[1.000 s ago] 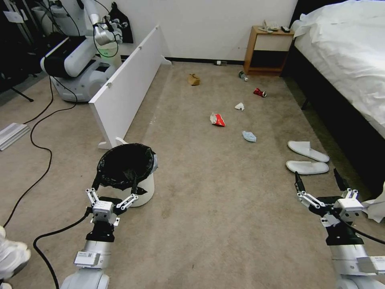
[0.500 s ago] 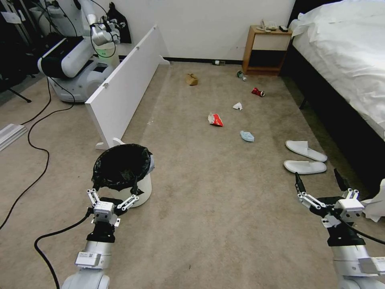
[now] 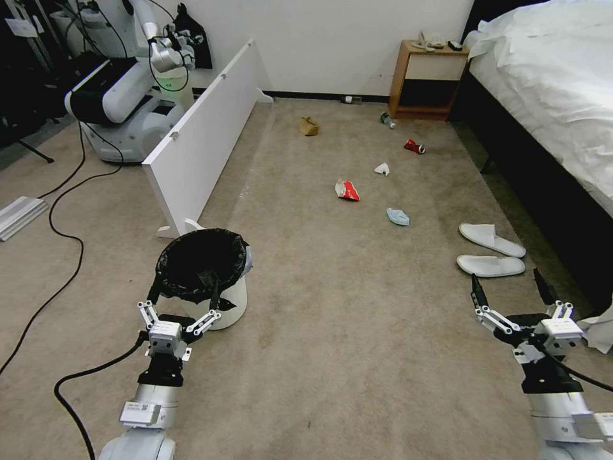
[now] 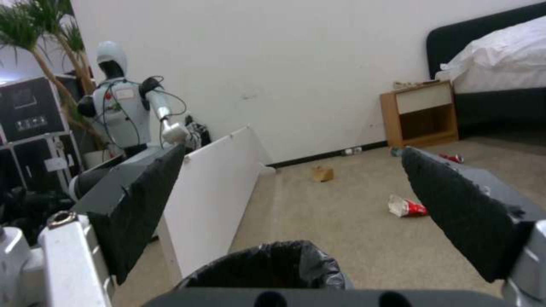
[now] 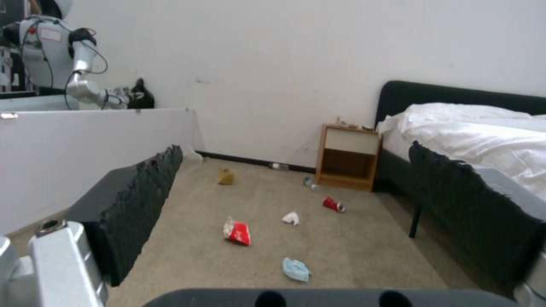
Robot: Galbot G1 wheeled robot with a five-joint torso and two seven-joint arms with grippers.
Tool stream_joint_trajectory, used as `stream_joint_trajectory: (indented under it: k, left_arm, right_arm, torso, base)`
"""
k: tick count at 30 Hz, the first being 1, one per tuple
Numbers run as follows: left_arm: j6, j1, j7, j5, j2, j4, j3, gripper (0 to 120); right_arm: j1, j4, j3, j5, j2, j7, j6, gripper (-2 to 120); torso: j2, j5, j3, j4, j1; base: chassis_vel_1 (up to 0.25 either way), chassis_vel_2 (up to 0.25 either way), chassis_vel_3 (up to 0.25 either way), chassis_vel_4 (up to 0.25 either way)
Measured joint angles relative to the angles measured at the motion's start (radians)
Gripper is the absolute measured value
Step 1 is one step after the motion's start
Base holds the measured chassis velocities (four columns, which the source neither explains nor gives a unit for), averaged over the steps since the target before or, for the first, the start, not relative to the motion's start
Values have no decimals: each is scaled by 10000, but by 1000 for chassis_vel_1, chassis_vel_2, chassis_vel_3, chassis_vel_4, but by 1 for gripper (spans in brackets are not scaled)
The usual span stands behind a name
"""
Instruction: Pick up the trash bin and place the garbage on the floor into it.
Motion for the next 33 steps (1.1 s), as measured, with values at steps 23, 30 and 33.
stream_joint_trajectory:
  k: [23, 30, 33]
  left_arm:
    - [-30, 8, -1, 11, 7, 27, 0, 100]
    - [-33, -14, -69, 7, 29, 55, 0, 100]
    - [-34, -20, -80, 8, 30, 58, 11, 100]
  right_arm:
    - [15, -14, 27, -52, 12, -157, 35, 100]
    - [14, -17, -17, -10, 43, -128, 47, 100]
    - [13, -18, -14, -9, 43, -118, 47, 100]
  torso:
    - [0, -3, 0, 0, 0]
    - [0, -1, 0, 1, 0]
    - [0, 2, 0, 0, 0]
  base:
    - [61, 56, -59, -58]
    - [110, 110, -92, -105]
    - [0, 0, 0, 0]
